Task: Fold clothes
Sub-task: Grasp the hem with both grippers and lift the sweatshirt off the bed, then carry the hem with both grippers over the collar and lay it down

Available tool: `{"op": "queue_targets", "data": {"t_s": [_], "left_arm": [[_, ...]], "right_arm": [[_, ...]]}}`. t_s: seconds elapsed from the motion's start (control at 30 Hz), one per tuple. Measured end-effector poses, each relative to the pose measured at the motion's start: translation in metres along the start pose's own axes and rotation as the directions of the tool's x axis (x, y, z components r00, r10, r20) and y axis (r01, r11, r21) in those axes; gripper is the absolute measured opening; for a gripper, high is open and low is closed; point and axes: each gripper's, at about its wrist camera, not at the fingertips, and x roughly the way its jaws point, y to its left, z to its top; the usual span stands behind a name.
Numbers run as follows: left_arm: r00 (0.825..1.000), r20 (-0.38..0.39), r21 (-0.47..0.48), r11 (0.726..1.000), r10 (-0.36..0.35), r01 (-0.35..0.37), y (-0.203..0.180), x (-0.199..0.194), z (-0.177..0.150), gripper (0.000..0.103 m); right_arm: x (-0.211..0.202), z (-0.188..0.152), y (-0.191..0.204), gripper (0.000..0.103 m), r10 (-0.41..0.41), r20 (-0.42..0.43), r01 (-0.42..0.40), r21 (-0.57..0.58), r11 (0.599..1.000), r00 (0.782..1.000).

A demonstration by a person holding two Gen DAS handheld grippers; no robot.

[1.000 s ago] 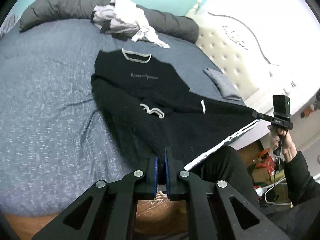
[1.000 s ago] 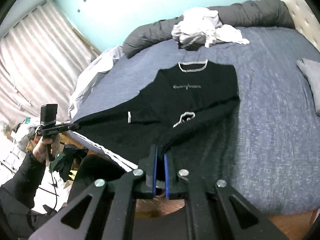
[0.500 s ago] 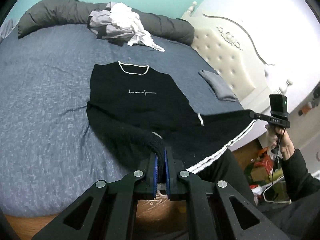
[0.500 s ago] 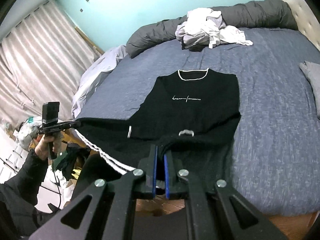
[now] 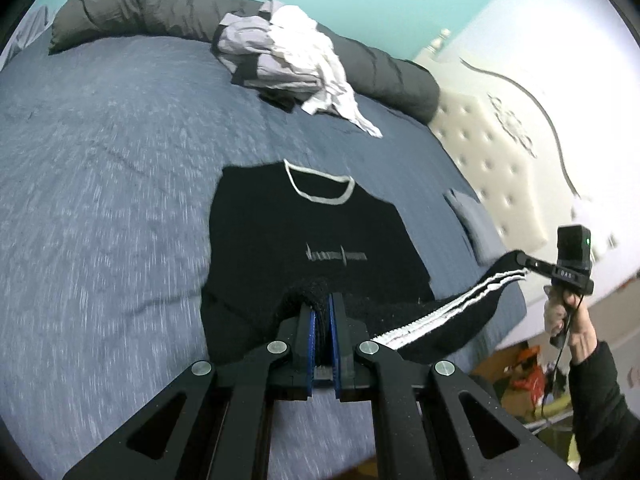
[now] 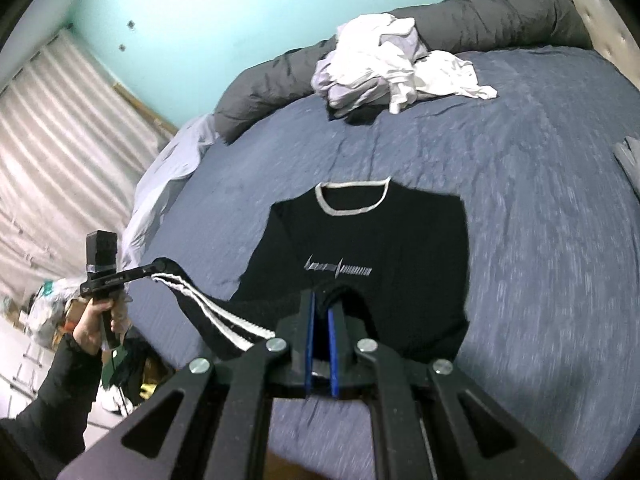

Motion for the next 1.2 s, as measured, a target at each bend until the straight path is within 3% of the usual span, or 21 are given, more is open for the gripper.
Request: {"op": "queue_targets", "data": {"t_s": [0.23, 0.4, 0.67, 0.8, 0.87, 0.9, 0.93, 0.97, 1.0, 1.07, 1.2], "left_arm": [[1.0, -0.018, -0.072, 0.997, 0.017, -0.018, 0.039, 0.06, 0.074, 0.006], [0.999, -0.035, -0.129, 0.991, 0.024, -0.029, 0.068, 0.102, 0.109, 0.006], [0.997, -0.07, -0.206, 0.978, 0.027, -0.041, 0.109, 0.169, 0.12, 0.007], [0.998, -0.062, -0.242, 0.969, 0.033, -0.047, 0.124, 0.191, 0.116, 0.012], [0.998, -0.052, -0.265, 0.963, 0.036, -0.048, 0.127, 0.197, 0.113, 0.013], [0.999, -0.041, -0.275, 0.961, 0.034, -0.044, 0.128, 0.198, 0.112, 0.017], [0.999, -0.024, -0.28, 0.959, 0.031, -0.037, 0.127, 0.195, 0.111, 0.02], [0.999, -0.007, -0.281, 0.959, 0.032, -0.032, 0.126, 0.191, 0.111, 0.03], [0.999, 0.016, -0.28, 0.959, 0.036, -0.03, 0.126, 0.185, 0.112, 0.047], [0.996, 0.078, -0.278, 0.96, 0.049, -0.025, 0.123, 0.167, 0.115, 0.059], [0.991, 0.105, -0.232, 0.971, 0.082, -0.056, 0.116, 0.149, 0.117, 0.059]], "right_arm": [[0.055, 0.061, -0.043, 0.005, -0.045, -0.016, 0.046, 0.053, 0.998, 0.999], [0.096, 0.094, -0.072, 0.005, -0.073, -0.029, 0.075, 0.069, 0.995, 0.997], [0.161, 0.102, -0.128, 0.005, -0.119, -0.088, 0.132, 0.158, 0.979, 0.989], [0.178, 0.094, -0.148, 0.007, -0.141, -0.063, 0.152, 0.225, 0.963, 0.988], [0.185, 0.088, -0.157, 0.015, -0.167, -0.052, 0.175, 0.291, 0.94, 0.985], [0.184, 0.087, -0.158, 0.031, -0.175, -0.038, 0.178, 0.302, 0.937, 0.984], [0.182, 0.087, -0.158, 0.054, -0.182, -0.019, 0.179, 0.31, 0.934, 0.983], [0.175, 0.088, -0.157, 0.063, -0.186, 0.023, 0.17, 0.311, 0.935, 0.982], [0.168, 0.09, -0.157, 0.065, -0.173, 0.053, 0.148, 0.315, 0.937, 0.983], [0.157, 0.093, -0.152, 0.065, -0.16, 0.082, 0.13, 0.294, 0.947, 0.984], [0.144, 0.096, -0.136, 0.065, -0.159, 0.081, 0.141, 0.195, 0.971, 0.984]]}}
